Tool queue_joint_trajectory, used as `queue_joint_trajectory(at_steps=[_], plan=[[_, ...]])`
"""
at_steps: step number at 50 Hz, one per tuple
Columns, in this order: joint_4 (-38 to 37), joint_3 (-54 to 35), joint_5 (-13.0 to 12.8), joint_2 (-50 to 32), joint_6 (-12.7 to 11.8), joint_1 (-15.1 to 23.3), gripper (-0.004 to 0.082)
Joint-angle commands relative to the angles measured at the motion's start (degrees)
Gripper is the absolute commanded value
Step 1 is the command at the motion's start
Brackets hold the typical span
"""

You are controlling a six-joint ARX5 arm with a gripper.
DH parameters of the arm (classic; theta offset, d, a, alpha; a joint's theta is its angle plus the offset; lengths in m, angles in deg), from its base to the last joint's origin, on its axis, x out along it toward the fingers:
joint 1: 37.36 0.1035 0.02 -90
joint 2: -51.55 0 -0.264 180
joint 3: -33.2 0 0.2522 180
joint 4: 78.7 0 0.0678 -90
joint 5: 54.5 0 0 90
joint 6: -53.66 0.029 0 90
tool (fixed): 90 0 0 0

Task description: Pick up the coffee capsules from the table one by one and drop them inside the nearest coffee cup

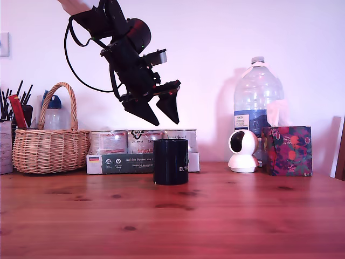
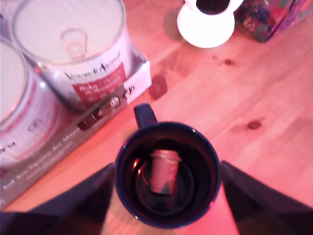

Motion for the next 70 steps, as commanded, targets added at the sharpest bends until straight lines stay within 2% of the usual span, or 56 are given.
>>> queue_joint_trajectory(at_steps=[1,5,8,21,31,42,48,54,70], plan=[[0.9,0.4,0.8,-2.2,0.3,0.2,0.026],[2.7,0.4,1.4,-4.2,0.5,0.5,0.0074],[4.1,0.4,2.1,-5.6,1.0,0.7,-0.0025],[9.7,0.4,2.1,-13.5,1.3,3.2,-0.0022],[13.6,0.4,3.6,-20.1,1.3,7.4,-0.0022],[14.6,-1.8,3.6,-25.8,1.2,13.0,-0.0022],[12.5,-7.1,3.6,-29.6,0.7,15.7,-0.0022],[7.6,-14.8,3.6,-33.6,-1.0,18.2,-0.0022],[-8.7,-40.8,3.7,-45.5,-4.8,22.7,-0.0022]])
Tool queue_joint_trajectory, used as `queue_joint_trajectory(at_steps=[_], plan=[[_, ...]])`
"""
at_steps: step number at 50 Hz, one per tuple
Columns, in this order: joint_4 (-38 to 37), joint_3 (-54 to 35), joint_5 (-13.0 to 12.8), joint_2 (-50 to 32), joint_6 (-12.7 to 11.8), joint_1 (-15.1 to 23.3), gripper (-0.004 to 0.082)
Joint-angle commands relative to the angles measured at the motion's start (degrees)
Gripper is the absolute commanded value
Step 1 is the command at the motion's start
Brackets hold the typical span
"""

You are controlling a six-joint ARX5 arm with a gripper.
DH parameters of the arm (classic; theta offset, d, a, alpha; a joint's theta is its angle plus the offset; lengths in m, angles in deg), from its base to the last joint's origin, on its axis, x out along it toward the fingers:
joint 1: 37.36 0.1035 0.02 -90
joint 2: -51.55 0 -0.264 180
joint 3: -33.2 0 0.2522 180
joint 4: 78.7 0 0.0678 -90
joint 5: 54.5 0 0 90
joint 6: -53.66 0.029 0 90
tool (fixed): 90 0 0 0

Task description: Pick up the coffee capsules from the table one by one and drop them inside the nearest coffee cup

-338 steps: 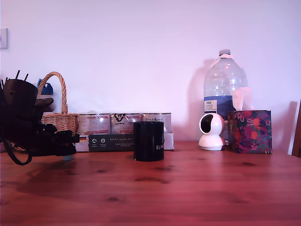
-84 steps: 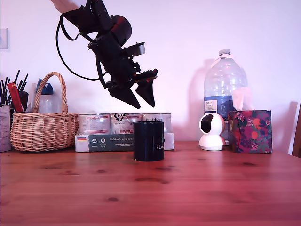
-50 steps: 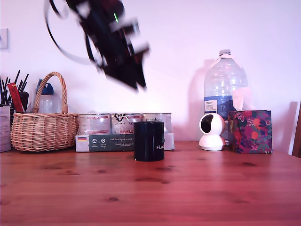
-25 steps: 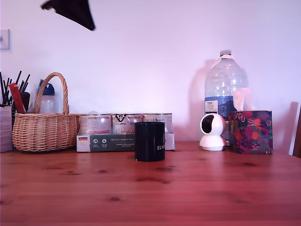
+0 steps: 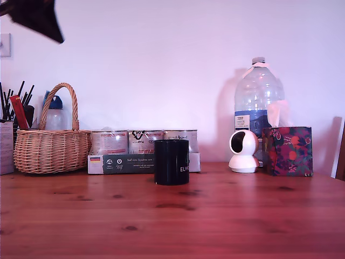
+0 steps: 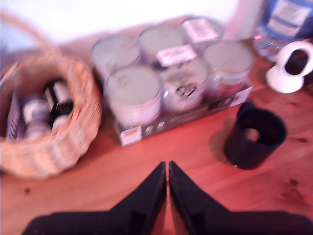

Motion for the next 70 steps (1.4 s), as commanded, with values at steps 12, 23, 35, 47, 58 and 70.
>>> queue_joint_trajectory(at_steps=[12,23,35,47,58,70], plan=[[-16.5,-25.4,0.1,-9.9,-2.9,2.6,-0.0022],[-27.0,-40.0,0.1,-16.3,-5.0,4.6,-0.0022],[-32.9,-52.0,0.0,-25.7,-6.6,4.8,-0.0022],[-32.3,-60.2,-1.1,-39.2,-8.2,4.8,-0.0022],[-28.6,-65.5,-1.8,-52.7,-9.2,4.8,-0.0022],[-18.8,-66.1,-3.5,-66.4,-9.2,4.8,-0.0022]])
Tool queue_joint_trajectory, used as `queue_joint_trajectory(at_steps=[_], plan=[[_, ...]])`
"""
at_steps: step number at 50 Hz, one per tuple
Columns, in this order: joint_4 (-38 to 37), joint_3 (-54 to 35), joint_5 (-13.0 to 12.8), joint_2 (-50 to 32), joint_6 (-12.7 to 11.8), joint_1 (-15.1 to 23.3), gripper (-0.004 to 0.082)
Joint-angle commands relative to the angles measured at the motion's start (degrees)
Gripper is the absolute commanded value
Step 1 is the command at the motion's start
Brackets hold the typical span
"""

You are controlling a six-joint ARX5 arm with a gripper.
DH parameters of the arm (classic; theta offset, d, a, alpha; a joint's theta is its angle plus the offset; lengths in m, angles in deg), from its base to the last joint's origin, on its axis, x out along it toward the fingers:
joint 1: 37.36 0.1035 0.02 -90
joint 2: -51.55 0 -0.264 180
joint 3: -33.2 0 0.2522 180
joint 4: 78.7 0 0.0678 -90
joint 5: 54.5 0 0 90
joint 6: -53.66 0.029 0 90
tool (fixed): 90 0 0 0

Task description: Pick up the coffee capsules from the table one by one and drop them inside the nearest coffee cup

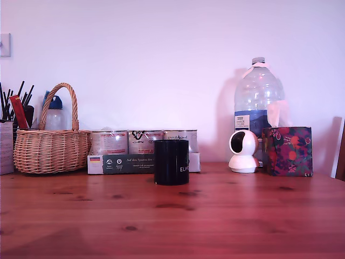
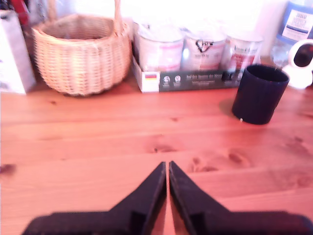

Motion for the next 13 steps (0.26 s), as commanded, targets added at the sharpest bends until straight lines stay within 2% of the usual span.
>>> queue_joint_trajectory(at_steps=[1,13], plan=[[1.1,-1.3,-0.3,-2.8,-0.5,0.0,-0.0022],[5.6,-1.3,-0.4,-13.0,-2.1,-0.1,-0.0022]])
